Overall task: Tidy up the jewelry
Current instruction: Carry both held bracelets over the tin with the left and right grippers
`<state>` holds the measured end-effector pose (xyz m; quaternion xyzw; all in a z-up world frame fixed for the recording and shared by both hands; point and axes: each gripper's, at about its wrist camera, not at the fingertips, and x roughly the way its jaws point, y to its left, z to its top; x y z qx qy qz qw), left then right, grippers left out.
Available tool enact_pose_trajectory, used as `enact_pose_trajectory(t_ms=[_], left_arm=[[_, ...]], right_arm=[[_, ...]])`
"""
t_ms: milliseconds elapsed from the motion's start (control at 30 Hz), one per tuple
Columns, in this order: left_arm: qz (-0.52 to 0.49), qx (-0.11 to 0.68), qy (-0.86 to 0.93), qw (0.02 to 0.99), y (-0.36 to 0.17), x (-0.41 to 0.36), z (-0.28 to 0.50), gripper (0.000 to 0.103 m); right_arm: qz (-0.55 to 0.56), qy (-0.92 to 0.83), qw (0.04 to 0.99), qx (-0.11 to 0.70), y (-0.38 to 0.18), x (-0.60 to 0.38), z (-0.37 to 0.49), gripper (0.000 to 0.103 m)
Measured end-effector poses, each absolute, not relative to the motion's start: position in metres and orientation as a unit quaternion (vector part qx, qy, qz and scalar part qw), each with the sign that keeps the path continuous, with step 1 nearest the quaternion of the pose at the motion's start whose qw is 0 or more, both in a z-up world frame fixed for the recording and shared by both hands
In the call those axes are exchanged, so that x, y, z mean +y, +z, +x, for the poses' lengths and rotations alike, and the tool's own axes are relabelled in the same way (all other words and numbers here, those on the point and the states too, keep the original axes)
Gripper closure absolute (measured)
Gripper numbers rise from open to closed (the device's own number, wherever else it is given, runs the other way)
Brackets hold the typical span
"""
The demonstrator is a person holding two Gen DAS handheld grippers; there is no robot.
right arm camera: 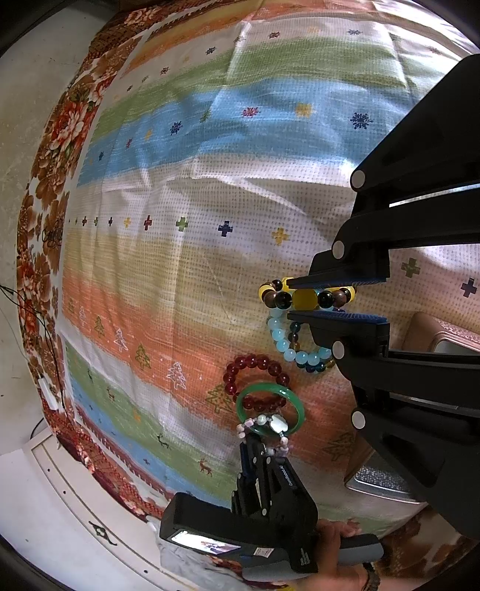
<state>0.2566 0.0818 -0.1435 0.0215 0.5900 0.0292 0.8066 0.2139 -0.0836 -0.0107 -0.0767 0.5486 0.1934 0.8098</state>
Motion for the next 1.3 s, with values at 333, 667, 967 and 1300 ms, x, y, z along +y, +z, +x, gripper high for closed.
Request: enact_pose_trajectory(t_ms=[333,667,967,1300], left_arm=[[-0.004,0.543,0.000,0.840,-0.096,0.069,0.242,0.091],[-0.010,0.500,-0.029,0.866,-0.054,0.048,0.221,0.091],[-0.022,0.472,-0.055,0.880,-0.029,0.035,0.207,0.091],[-0.021,0.452,-0.073,0.889,-0.014,0.024,0.195,0.091]], right_arm=[[-0.063,0.194,0.828,0.523,0.010,-0.090,0.202,0.091],[-0.040,0.200,0.851,0.483,0.041,-0.093,0.184,0.091],[-0.039,0.207,0.854,0.475,0.052,-0.092,0.176,0.091],[-0.045,0.214,0.857,0.467,0.061,-0.093,0.164,0.091]])
